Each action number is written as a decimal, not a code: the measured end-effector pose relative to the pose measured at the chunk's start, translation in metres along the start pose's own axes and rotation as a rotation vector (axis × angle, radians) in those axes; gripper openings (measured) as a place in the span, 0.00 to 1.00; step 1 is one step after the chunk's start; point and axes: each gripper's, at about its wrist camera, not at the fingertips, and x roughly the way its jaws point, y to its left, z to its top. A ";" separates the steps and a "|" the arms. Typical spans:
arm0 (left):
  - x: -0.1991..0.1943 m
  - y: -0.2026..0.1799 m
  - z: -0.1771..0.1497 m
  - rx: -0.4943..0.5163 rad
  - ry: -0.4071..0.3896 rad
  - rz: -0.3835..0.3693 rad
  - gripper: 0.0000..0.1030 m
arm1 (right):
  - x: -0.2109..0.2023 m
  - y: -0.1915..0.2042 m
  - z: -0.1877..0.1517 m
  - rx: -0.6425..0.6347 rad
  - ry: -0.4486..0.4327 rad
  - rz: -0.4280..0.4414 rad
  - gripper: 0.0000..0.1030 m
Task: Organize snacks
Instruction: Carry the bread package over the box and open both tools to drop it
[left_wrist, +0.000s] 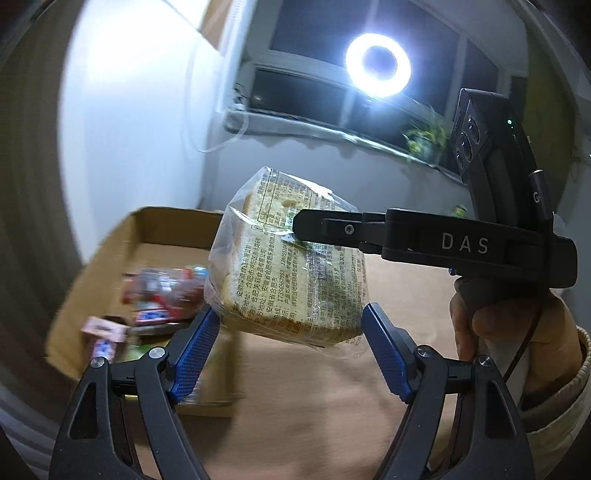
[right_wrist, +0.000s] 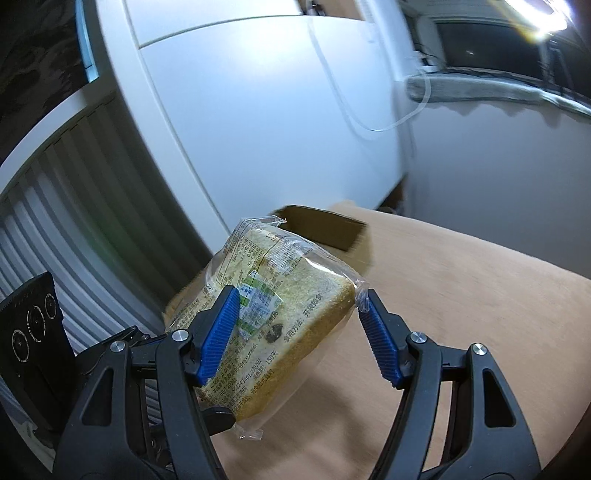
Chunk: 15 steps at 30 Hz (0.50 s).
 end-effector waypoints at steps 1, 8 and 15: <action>-0.003 0.008 0.001 -0.008 -0.006 0.013 0.77 | 0.006 0.006 0.003 -0.007 0.003 0.009 0.68; -0.015 0.044 0.004 -0.038 -0.026 0.066 0.77 | 0.040 0.035 0.017 -0.042 0.015 0.054 0.68; -0.026 0.061 0.010 -0.040 -0.045 0.100 0.77 | 0.054 0.054 0.029 -0.070 0.009 0.080 0.68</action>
